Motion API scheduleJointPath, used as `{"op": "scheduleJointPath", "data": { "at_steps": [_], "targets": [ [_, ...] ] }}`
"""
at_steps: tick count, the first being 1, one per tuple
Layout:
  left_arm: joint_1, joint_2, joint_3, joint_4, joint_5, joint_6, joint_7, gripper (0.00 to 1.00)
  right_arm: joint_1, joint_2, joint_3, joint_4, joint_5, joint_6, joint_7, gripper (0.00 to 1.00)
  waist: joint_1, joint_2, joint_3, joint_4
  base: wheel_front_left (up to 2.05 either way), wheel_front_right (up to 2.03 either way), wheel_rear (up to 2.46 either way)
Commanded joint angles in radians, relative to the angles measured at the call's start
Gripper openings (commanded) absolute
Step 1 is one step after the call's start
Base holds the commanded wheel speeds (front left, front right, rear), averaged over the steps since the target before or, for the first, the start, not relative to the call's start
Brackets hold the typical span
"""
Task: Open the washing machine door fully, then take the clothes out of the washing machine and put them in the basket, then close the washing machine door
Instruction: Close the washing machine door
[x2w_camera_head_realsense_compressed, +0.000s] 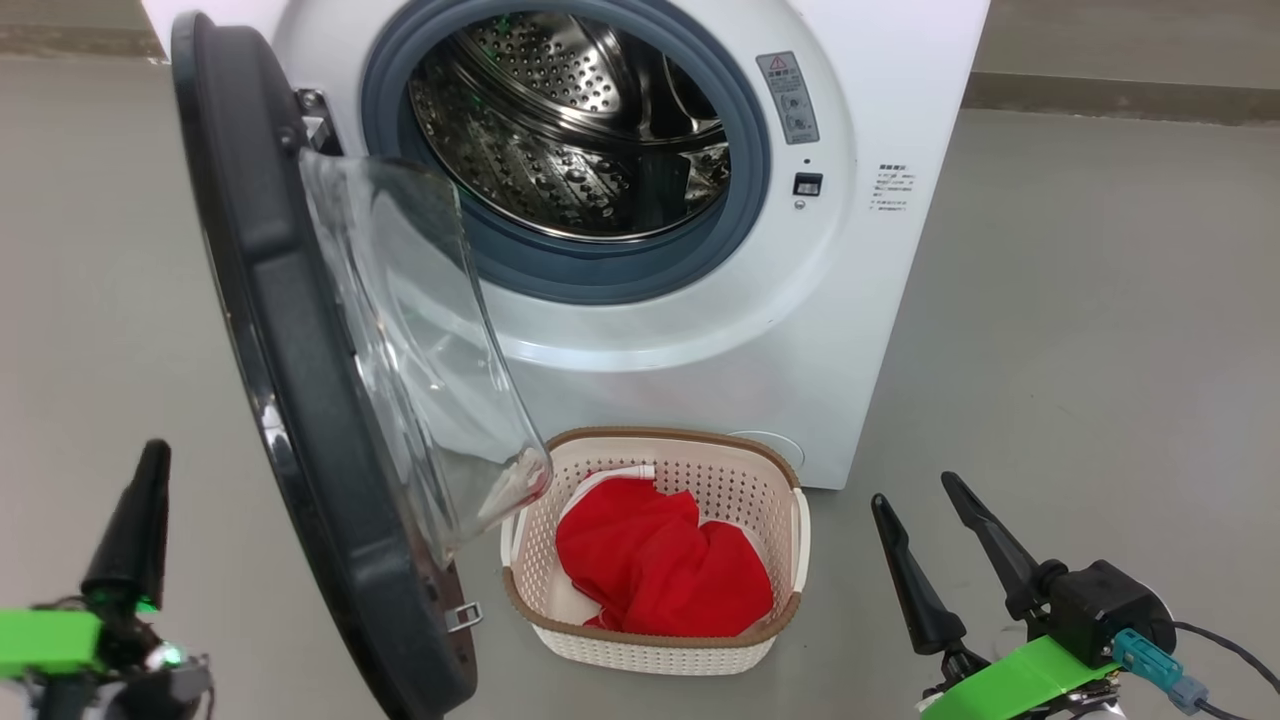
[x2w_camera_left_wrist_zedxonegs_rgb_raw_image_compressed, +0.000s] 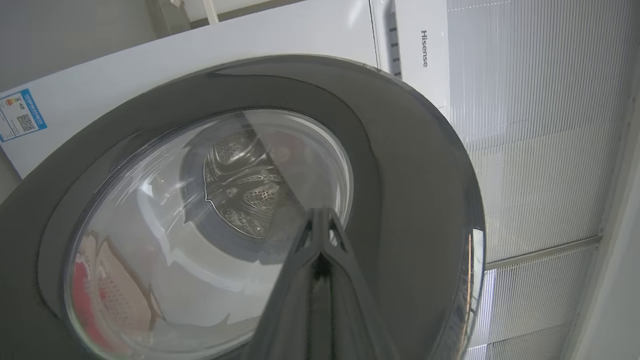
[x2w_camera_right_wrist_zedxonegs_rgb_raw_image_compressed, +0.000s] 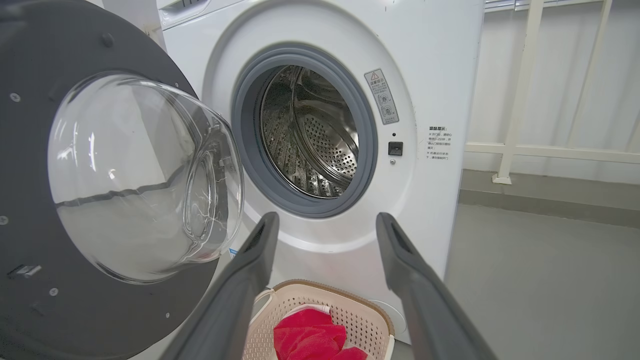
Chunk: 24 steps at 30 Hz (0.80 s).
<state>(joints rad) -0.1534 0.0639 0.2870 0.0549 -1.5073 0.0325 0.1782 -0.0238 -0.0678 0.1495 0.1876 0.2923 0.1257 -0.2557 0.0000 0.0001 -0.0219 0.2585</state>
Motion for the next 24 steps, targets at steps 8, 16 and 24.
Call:
{"op": "scheduleJointPath", "data": {
  "at_steps": [8,16,24],
  "targets": [
    [-0.042,0.093,0.044,-0.199,-0.18,0.18,0.227,0.0,-0.028,-0.005,0.032,-0.018,0.009,0.005,-0.006,1.0,0.0,-0.0001,0.011,-0.028,0.0,0.0,0.0],
    [-0.014,0.056,0.012,-0.284,-0.205,0.21,0.25,0.0,-0.037,-0.005,0.041,-0.011,0.017,0.005,-0.006,1.0,0.0,-0.0001,0.026,-0.066,0.0,0.0,0.0],
    [-0.015,0.012,-0.05,-0.288,-0.218,0.179,0.231,0.0,-0.043,-0.009,0.045,-0.008,0.024,0.005,-0.006,1.0,0.0,-0.0001,0.037,-0.111,0.0,0.0,0.0]
  ]
}}
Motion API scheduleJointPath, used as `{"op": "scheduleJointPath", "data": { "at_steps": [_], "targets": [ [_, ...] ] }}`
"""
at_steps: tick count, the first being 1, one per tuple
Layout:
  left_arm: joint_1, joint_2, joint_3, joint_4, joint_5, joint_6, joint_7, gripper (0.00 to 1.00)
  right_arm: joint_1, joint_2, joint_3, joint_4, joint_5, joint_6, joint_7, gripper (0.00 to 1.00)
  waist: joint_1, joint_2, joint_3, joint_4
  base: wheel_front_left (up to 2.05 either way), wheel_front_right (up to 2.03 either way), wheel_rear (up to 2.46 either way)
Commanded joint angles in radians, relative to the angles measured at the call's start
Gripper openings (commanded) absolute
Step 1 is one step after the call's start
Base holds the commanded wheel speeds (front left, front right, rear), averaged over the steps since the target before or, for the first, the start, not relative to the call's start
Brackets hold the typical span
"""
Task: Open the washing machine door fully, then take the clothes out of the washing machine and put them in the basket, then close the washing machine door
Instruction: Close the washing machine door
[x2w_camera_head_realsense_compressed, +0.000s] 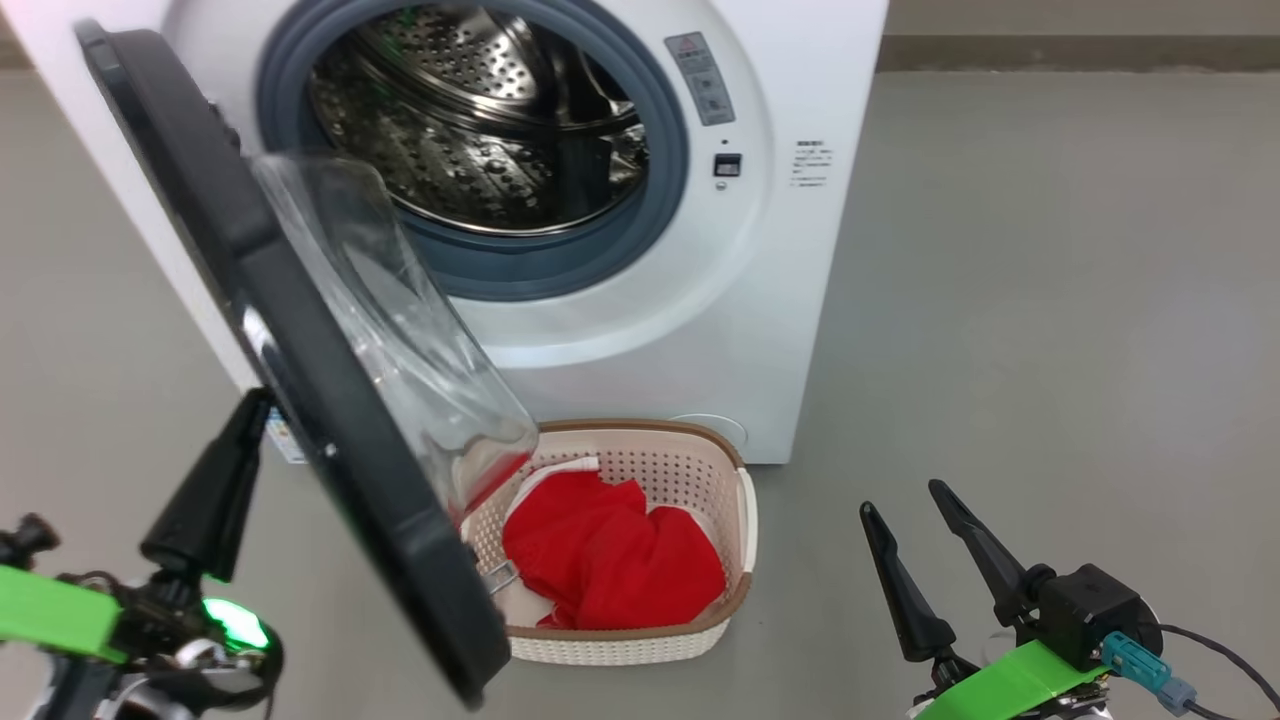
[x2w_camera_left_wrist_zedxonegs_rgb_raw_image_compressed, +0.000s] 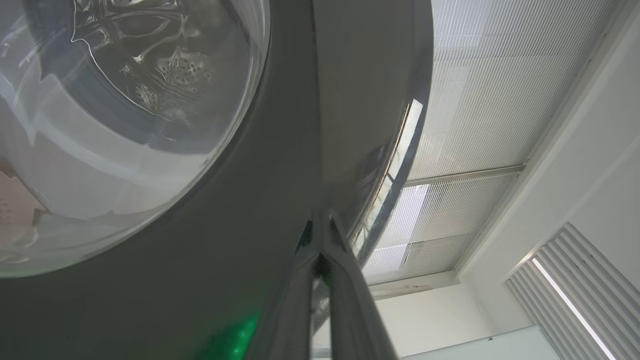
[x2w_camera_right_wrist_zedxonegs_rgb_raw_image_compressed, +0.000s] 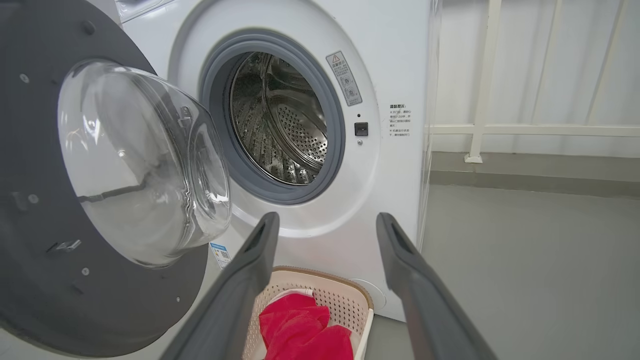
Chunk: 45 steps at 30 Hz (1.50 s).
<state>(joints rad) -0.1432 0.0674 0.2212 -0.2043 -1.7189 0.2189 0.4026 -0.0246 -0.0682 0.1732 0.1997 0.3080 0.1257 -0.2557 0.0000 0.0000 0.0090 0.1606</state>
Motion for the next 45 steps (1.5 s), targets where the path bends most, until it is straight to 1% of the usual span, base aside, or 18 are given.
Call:
{"op": "scheduleJointPath", "data": {
  "at_steps": [1,7,13,16,20,24,29,36,45],
  "targets": [
    [-0.028,0.005,0.007,-0.023,-0.005,-0.014,0.002,0.0,-0.044,-0.009,0.02,-0.02,0.008,0.005,-0.006,1.0,0.0,0.0,0.008,-0.021,0.0,0.0,0.0],
    [-0.069,-0.009,-0.028,0.021,0.002,-0.052,-0.06,0.0,-0.053,-0.017,0.019,-0.022,0.01,0.005,-0.006,1.0,0.0,0.0,0.028,-0.07,0.0,0.0,0.0],
    [-0.147,-0.014,-0.053,0.085,-0.028,-0.097,-0.111,0.0,-0.07,-0.019,0.021,-0.025,0.014,0.005,-0.006,1.0,0.0,0.0,0.054,-0.127,0.0,0.0,0.0],
    [-0.181,-0.015,-0.07,0.108,-0.03,-0.113,-0.132,0.0,-0.076,-0.019,0.021,-0.026,0.014,0.005,-0.006,1.0,0.0,0.0,0.067,-0.158,0.0,0.0,0.0],
    [-0.231,-0.016,-0.066,0.158,-0.014,-0.129,-0.18,0.0,-0.086,-0.017,0.016,-0.032,0.013,0.005,-0.006,1.0,0.0,0.0,0.088,-0.203,0.0,0.0,0.0],
    [-0.292,-0.013,-0.055,0.22,-0.002,-0.153,-0.202,0.0,-0.093,-0.014,0.014,-0.033,0.01,0.005,-0.006,1.0,0.0,0.0,0.106,-0.245,0.0,0.0,0.0],
    [-0.365,-0.011,-0.045,0.3,-0.009,-0.178,-0.211,0.0,-0.105,-0.016,0.014,-0.037,0.005,0.005,-0.006,1.0,0.0,0.0,0.122,-0.29,0.0,0.0,0.0],
    [-0.437,0.008,-0.027,0.393,-0.005,-0.225,-0.218,0.0,-0.117,-0.025,0.011,-0.041,-0.001,0.005,-0.006,1.0,0.0,0.0,0.138,-0.35,0.0,0.0,0.0],
    [-0.479,0.028,-0.004,0.441,-0.008,-0.259,-0.219,0.0,-0.117,-0.032,0.01,-0.048,-0.001,0.005,-0.006,1.0,0.0,0.0,0.152,-0.378,0.0,0.0,0.0]
  ]
}}
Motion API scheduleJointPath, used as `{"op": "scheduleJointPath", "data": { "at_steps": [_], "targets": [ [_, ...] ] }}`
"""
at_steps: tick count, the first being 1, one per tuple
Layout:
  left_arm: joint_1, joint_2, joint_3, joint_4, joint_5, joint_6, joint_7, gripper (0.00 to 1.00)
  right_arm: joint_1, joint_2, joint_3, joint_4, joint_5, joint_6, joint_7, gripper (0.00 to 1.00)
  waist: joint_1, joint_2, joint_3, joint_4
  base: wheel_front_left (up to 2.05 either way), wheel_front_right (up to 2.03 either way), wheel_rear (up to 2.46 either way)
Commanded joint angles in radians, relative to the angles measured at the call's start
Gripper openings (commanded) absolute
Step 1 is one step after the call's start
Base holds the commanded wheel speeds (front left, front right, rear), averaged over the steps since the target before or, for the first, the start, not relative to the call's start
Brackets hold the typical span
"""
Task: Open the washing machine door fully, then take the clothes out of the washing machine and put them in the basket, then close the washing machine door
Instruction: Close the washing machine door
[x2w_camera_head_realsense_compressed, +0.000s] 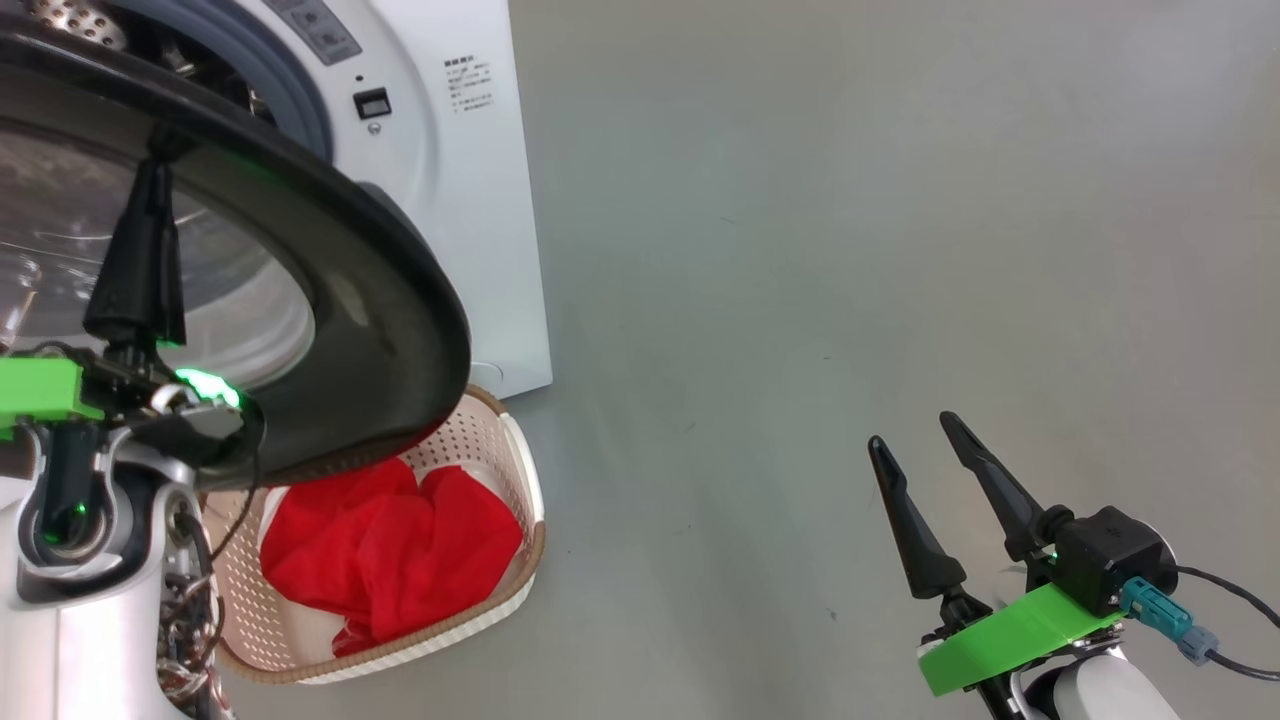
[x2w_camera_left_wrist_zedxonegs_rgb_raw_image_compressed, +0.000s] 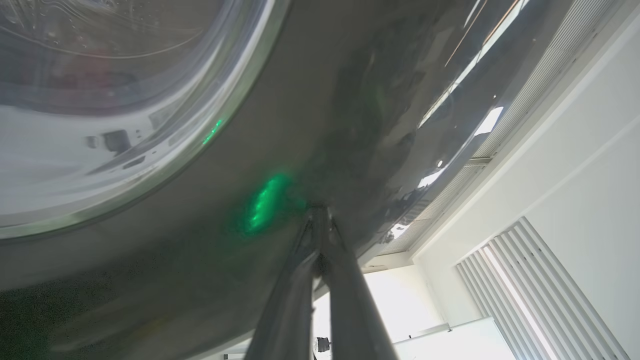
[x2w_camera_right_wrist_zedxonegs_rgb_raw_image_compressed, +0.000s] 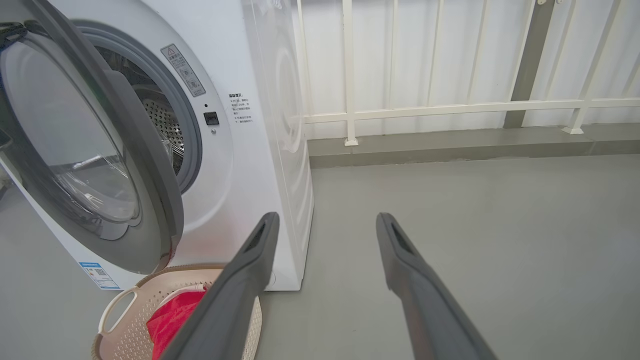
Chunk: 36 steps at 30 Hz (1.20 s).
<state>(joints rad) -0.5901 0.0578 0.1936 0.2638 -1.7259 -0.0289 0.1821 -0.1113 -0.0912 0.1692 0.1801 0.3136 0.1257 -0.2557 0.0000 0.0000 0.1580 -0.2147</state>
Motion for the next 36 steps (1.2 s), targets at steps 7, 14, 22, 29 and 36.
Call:
{"op": "scheduleJointPath", "data": {
  "at_steps": [7,14,22,29,36],
  "targets": [
    [-0.053,0.04,0.011,0.001,-0.002,-0.037,0.03,0.0,-0.036,-0.007,0.012,-0.027,-0.014,0.005,-0.006,1.0,0.0,0.0,0.009,0.013,0.0,0.0,0.0],
    [0.05,0.039,-0.018,-0.033,0.032,-0.078,0.062,1.0,-0.022,-0.003,0.007,-0.018,-0.014,0.005,-0.006,1.0,0.0,0.0,-0.031,0.076,0.0,0.0,0.0],
    [0.247,0.137,-0.122,-0.116,0.414,-0.101,-0.126,1.0,0.002,-0.002,0.007,-0.009,-0.012,0.005,-0.006,1.0,0.0,0.0,-0.111,0.146,0.0,0.0,0.0],
    [0.416,0.227,-0.204,-0.147,0.706,-0.102,-0.384,1.0,0.034,0.007,-0.035,-0.021,-0.011,0.005,-0.006,1.0,0.0,0.0,-0.164,0.177,0.0,0.0,0.0],
    [0.536,0.25,-0.154,-0.133,0.929,-0.097,-0.442,1.0,0.06,0.011,-0.063,-0.042,-0.011,0.005,-0.006,1.0,0.0,0.0,-0.19,0.191,0.0,0.0,0.0]
  ]
}}
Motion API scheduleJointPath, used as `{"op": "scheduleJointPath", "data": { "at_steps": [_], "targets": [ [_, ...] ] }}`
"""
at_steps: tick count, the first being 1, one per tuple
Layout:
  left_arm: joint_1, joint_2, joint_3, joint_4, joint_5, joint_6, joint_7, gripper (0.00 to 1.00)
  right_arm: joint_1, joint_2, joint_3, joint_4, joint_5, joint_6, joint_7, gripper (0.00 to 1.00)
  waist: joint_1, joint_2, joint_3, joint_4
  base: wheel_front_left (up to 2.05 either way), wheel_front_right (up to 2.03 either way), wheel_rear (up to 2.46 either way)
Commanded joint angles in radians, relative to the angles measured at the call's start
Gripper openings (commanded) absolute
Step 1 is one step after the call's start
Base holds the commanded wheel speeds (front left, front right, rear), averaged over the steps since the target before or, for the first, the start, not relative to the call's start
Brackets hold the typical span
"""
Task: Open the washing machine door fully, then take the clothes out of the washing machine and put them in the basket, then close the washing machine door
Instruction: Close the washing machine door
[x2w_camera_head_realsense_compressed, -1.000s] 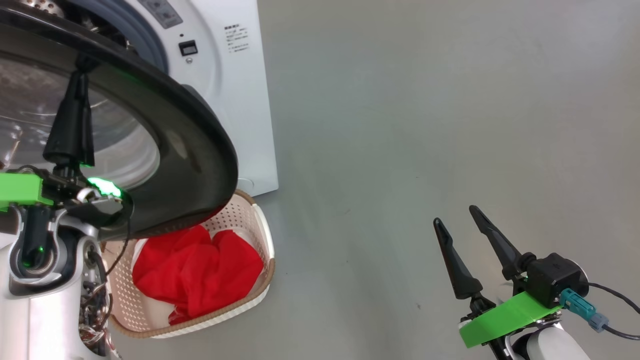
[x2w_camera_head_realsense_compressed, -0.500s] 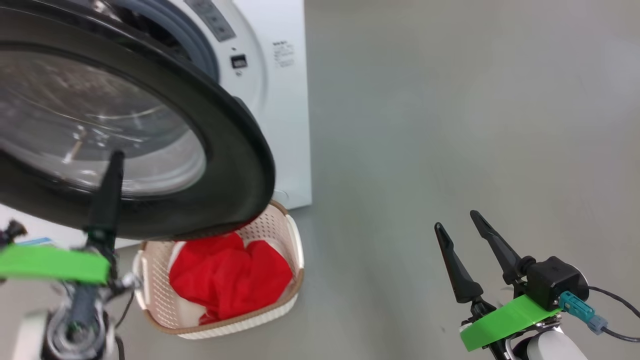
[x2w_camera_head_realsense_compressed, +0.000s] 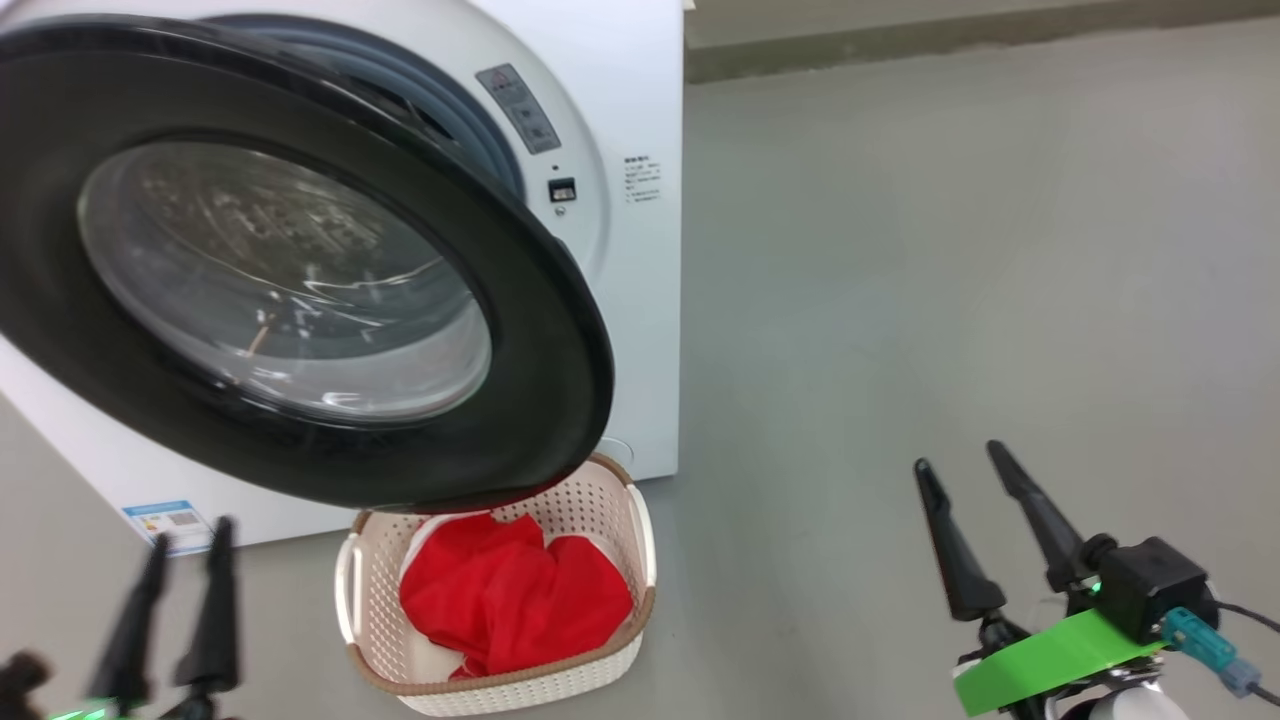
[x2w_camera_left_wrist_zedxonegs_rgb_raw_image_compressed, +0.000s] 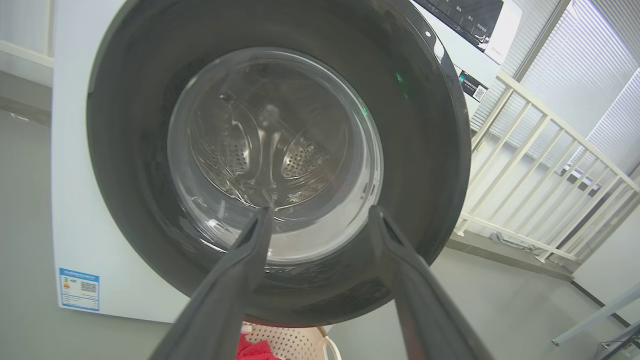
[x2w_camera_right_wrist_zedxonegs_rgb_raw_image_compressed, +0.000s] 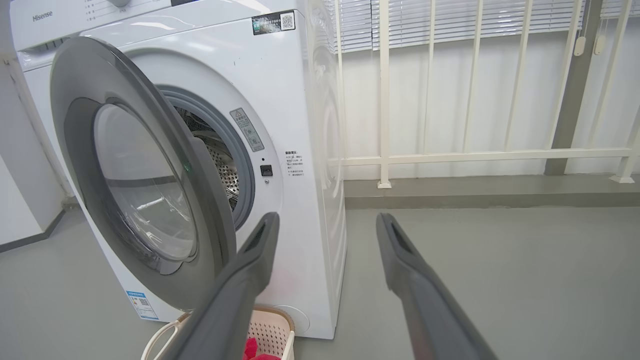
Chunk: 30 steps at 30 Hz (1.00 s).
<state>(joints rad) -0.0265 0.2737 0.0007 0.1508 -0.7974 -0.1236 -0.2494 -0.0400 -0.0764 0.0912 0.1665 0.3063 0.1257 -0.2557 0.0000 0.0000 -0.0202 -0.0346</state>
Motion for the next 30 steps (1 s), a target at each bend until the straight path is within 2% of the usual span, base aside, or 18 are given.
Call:
{"op": "scheduleJointPath", "data": {
  "at_steps": [1,6,11,18,30],
  "targets": [
    [-0.015,0.023,0.07,-0.032,0.036,-0.003,-0.011,1.0,-0.006,-0.004,0.01,-0.031,-0.005,0.005,-0.006,1.0,0.0,0.0,-0.016,0.015,0.0,0.0,0.0],
    [0.064,-0.058,0.203,-0.106,0.26,-0.005,-0.012,1.0,0.016,-0.005,-0.011,-0.041,-0.008,0.005,-0.006,1.0,0.0,0.0,-0.033,0.029,0.0,0.0,0.0],
    [0.135,-0.096,0.177,-0.125,0.423,-0.007,-0.012,1.0,0.037,-0.004,-0.03,-0.049,-0.013,0.005,-0.006,1.0,0.0,0.0,-0.049,0.041,0.0,0.0,0.0],
    [0.162,-0.092,0.134,-0.099,0.497,-0.007,-0.012,1.0,0.059,0.002,-0.048,-0.057,-0.022,0.005,-0.006,1.0,0.0,0.0,-0.054,0.054,0.0,0.0,0.0],
    [0.16,-0.091,0.133,-0.086,0.524,-0.007,-0.012,1.0,0.056,0.008,-0.035,-0.053,-0.031,0.005,-0.006,1.0,0.0,0.0,-0.053,0.065,0.0,0.0,0.0]
  ]
}}
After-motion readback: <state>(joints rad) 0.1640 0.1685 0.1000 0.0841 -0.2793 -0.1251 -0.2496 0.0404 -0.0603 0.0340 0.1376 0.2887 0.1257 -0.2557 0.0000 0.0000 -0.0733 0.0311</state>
